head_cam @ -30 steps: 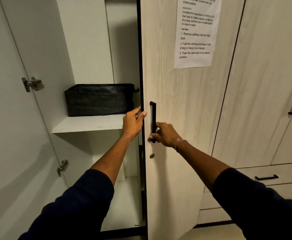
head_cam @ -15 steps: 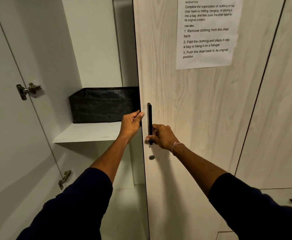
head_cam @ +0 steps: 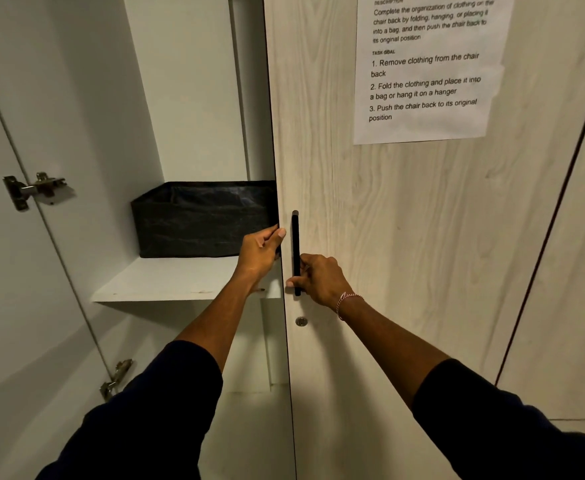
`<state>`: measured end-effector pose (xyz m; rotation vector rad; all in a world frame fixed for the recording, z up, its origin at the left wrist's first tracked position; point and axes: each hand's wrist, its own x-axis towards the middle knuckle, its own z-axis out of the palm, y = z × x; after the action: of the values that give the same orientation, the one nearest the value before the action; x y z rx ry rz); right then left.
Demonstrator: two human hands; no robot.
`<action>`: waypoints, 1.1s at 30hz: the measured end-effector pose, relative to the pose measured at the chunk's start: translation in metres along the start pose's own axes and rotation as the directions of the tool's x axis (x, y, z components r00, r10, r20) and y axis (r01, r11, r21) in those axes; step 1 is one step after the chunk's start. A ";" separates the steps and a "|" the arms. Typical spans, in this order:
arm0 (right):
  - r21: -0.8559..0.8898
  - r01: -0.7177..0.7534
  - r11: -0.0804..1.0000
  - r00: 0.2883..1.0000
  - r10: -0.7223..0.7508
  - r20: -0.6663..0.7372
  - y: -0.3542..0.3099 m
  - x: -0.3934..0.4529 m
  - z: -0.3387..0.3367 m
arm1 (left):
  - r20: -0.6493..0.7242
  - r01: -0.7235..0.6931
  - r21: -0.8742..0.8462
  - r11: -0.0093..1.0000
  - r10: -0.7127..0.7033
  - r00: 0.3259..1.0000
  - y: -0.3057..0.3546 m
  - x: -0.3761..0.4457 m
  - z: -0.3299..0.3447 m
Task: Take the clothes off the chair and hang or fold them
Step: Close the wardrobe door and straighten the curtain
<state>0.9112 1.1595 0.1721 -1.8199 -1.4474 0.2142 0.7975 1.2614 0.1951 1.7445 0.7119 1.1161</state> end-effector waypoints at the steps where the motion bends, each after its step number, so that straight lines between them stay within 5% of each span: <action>1: -0.003 0.010 1.000 1.000 -0.010 0.010 0.002 0.001 0.000 | 0.009 0.003 -0.018 1.000 -0.003 1.000 -0.001 0.000 0.000; 10: -0.035 -0.004 0.999 1.000 0.004 -0.011 -0.005 -0.009 -0.003 | -0.059 0.025 0.068 0.997 -0.021 0.998 0.002 -0.006 0.004; 22: -0.564 -0.059 0.823 0.998 0.044 -0.039 -0.045 -0.064 -0.002 | -0.099 0.052 0.442 0.896 -0.009 0.995 -0.001 -0.088 -0.058; 33: -0.494 0.153 0.856 0.983 -0.082 0.161 -0.128 -0.176 0.059 | -0.106 0.083 0.604 0.793 -0.023 0.994 0.022 -0.251 -0.152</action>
<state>0.7224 1.0373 0.1590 -2.1494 -1.8322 -0.1249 0.5539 1.1040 0.1462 2.1946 1.2811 0.9924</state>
